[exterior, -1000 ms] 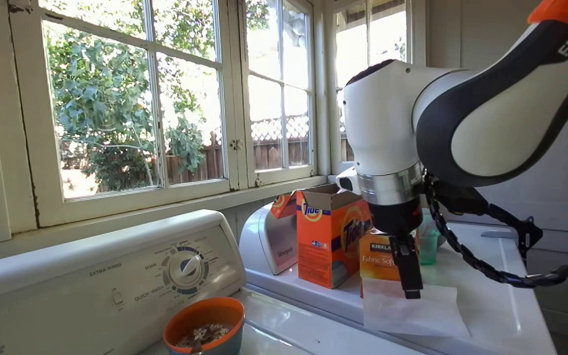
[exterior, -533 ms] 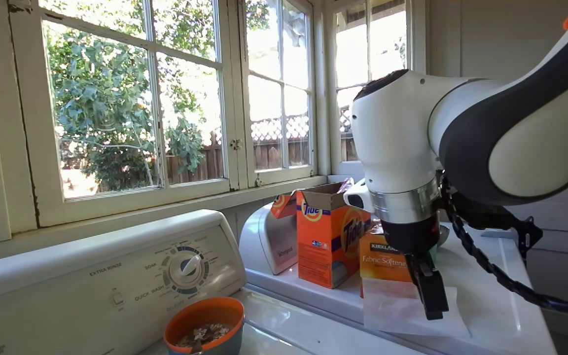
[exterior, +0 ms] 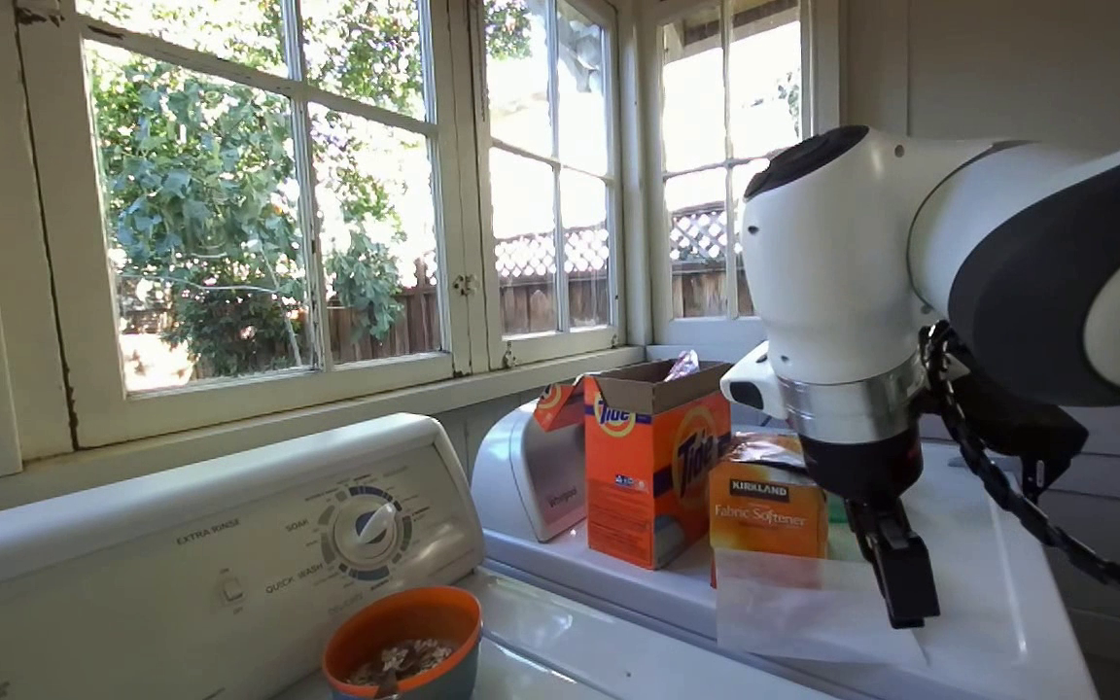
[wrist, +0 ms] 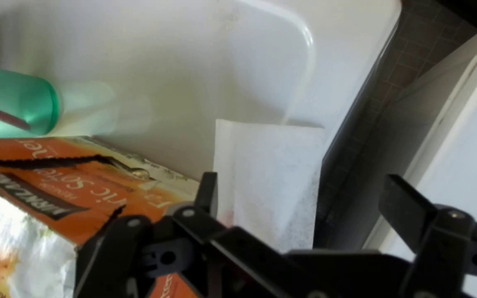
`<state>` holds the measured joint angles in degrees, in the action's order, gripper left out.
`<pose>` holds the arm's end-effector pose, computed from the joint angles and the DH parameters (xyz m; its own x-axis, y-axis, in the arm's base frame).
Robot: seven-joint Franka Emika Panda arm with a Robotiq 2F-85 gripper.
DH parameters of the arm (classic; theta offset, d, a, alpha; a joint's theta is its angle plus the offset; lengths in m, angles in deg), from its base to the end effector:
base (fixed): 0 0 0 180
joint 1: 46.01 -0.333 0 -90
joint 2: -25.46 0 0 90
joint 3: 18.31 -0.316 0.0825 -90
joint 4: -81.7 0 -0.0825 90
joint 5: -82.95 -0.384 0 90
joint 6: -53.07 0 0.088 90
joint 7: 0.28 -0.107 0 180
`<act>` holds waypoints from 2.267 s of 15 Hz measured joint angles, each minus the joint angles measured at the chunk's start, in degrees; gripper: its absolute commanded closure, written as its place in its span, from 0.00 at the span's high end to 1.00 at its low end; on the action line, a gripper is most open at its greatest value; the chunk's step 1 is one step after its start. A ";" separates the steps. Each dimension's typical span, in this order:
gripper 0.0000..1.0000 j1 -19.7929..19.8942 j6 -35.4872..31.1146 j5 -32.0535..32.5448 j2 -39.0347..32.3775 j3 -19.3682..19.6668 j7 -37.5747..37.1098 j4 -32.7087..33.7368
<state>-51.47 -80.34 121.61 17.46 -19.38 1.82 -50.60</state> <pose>0.5098 0.0476 0.2773 0.8011 0.5528 -0.2294 0.5961 -0.7025 0.3889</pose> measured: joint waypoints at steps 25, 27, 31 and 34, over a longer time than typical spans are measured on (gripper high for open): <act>1.00 6.41 -5.05 -20.65 -8.93 2.23 3.16 5.74; 1.00 6.63 -5.05 -23.25 -9.03 2.28 3.10 6.20; 0.97 6.70 -5.37 -26.34 -9.05 2.44 1.91 6.86; 0.87 6.67 -6.94 -27.67 -9.49 2.38 0.94 7.09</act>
<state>-44.80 -87.29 93.95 7.97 -17.00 2.76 -43.51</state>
